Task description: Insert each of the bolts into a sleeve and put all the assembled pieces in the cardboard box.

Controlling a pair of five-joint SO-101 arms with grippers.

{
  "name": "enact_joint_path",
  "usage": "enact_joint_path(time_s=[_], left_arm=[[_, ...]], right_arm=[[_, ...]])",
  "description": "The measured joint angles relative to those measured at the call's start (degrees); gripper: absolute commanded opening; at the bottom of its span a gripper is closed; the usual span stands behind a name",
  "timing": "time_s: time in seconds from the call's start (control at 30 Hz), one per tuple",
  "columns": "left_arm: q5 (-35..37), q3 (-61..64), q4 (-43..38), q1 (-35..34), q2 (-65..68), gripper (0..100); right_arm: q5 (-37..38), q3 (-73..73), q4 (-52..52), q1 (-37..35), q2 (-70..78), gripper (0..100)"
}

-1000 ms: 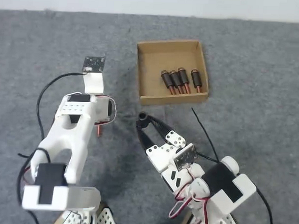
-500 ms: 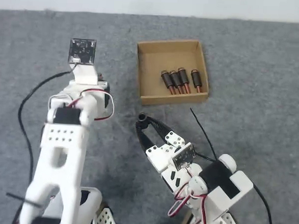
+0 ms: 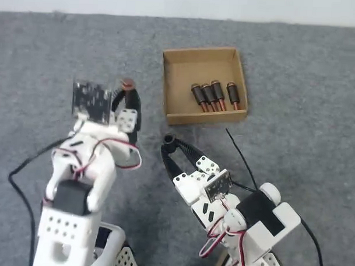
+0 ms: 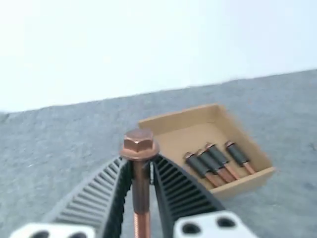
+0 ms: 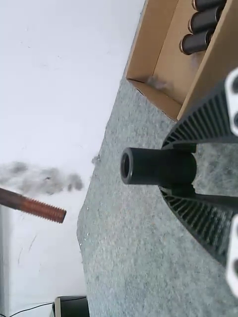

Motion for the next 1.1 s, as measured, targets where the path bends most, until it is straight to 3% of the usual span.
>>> enact_joint_path(time_s=[0.13,0.33,0.43,0.6,0.87,1.1], left_arm=[[0.0,6.15,-2.46,3.08,-5.19,1],[0.18,18.37,-19.34,5.27,-10.11,1],[3.69,20.4,-22.42,5.98,-12.04,1],[8.35,20.57,-23.12,5.98,-15.03,1],[9.23,20.57,-13.54,12.75,-18.29,1],[9.23,20.92,-12.84,13.98,-20.04,1]], right_arm=[[0.0,0.0,0.0,0.0,0.0,0.7],[0.0,0.0,0.0,0.0,0.0,0.7],[0.0,0.0,0.0,0.0,0.0,0.7],[0.0,0.0,0.0,0.0,0.0,0.7],[0.0,0.0,0.0,0.0,0.0,0.7],[0.0,0.0,0.0,0.0,0.0,0.7]])
